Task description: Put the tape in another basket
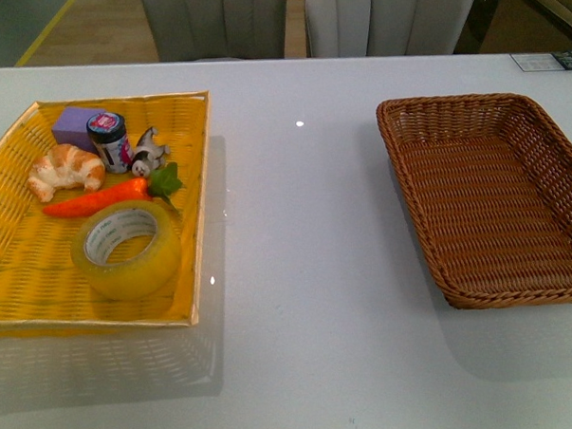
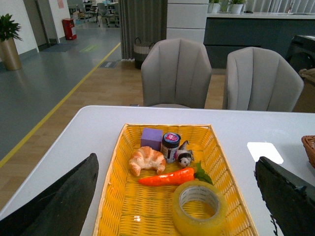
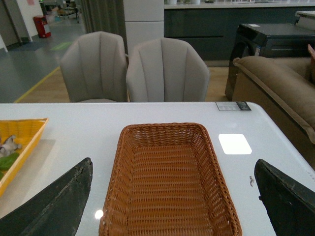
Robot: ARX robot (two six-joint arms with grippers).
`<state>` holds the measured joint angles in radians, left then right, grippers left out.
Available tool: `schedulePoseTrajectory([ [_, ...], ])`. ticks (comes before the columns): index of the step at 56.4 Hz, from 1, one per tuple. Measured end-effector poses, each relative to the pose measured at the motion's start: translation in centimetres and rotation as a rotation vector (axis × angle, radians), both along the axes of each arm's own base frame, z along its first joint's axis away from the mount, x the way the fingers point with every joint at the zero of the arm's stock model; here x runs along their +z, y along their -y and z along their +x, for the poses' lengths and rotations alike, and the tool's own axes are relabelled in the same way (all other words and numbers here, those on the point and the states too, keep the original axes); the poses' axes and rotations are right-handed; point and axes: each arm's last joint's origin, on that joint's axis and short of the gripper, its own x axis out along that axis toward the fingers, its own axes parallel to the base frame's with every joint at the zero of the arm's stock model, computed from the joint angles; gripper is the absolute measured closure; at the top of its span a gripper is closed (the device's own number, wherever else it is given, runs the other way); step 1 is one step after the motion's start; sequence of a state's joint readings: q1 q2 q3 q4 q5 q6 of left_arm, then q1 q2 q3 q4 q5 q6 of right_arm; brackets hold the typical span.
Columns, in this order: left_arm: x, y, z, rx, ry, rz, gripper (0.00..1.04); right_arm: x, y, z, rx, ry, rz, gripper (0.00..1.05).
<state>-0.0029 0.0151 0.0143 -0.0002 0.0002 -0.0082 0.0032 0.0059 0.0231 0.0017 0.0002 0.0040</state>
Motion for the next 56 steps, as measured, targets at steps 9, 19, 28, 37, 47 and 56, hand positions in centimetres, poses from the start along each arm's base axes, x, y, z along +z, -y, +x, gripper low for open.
schedulePoseTrajectory([
  [9, 0.0, 0.0, 0.0, 0.0, 0.0, 0.0, 0.09, 0.0, 0.0, 0.0, 0.0, 0.0, 0.0, 0.09],
  [19, 0.0, 0.0, 0.0, 0.0, 0.0, 0.0, 0.09, 0.0, 0.0, 0.0, 0.0, 0.0, 0.0, 0.09],
  [28, 0.0, 0.0, 0.0, 0.0, 0.0, 0.0, 0.09, 0.0, 0.0, 0.0, 0.0, 0.0, 0.0, 0.09],
  [37, 0.0, 0.0, 0.0, 0.0, 0.0, 0.0, 0.09, 0.0, 0.0, 0.0, 0.0, 0.0, 0.0, 0.09],
  [47, 2.1, -0.4, 1.5, -0.359, -0.35, -0.51, 0.09, 0.0, 0.0, 0.0, 0.001, 0.0, 0.0, 0.09],
  [56, 3.2, -0.2, 7.9, -0.315, -0.355, -0.59, 0.09, 0.0, 0.0, 0.0, 0.0, 0.0, 0.0, 0.09],
])
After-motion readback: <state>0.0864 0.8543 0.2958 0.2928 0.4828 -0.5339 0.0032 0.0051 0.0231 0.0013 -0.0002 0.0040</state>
